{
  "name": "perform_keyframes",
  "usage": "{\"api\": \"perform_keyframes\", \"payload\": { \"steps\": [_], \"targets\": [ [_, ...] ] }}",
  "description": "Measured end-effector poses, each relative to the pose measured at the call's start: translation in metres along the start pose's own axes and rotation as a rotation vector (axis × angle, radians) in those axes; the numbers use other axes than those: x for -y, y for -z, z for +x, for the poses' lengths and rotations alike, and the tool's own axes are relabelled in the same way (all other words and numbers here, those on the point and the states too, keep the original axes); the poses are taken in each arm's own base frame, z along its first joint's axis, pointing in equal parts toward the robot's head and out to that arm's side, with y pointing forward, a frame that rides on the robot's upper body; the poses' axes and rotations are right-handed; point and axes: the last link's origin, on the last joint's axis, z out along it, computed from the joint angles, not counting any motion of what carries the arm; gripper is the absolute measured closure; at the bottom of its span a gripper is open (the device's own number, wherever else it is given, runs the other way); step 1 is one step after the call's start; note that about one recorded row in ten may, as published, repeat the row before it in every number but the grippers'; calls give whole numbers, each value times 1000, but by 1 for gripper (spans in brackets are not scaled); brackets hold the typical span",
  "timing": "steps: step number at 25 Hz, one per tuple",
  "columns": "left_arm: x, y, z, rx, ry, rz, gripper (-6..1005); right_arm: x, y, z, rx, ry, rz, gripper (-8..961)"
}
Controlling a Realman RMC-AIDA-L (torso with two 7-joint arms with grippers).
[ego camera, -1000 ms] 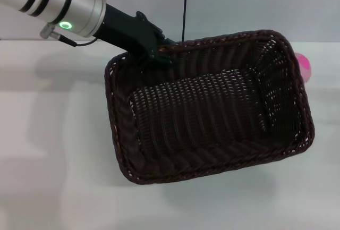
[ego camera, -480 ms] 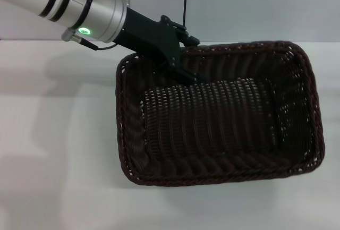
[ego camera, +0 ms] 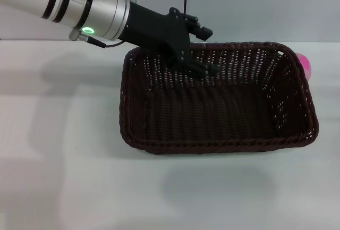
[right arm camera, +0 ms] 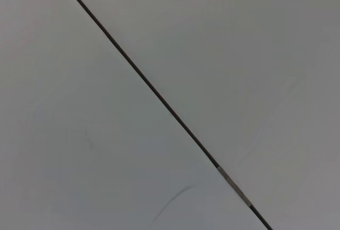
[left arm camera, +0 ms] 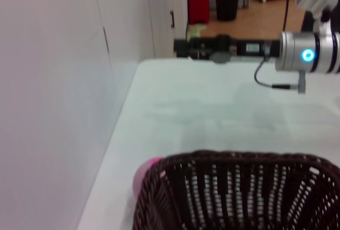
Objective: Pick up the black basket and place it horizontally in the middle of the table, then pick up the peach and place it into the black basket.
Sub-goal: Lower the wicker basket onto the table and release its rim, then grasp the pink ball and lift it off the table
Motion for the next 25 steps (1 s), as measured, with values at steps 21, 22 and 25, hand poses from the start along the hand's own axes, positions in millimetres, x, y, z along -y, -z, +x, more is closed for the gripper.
{"api": "perform_keyframes", "payload": {
  "steps": [21, 22, 25],
  "targets": [
    [0, 63, -81, -668, 390, 500, 189, -15, -16, -18, -123, 183, -199, 531],
    [-4, 68, -96, -723, 443, 560, 189, -17, -18, -20, -140, 194, -221, 531],
    [-16, 73, -124, -788, 527, 654, 188, -23, -29, -34, -283, 248, -322, 533]
  ]
}}
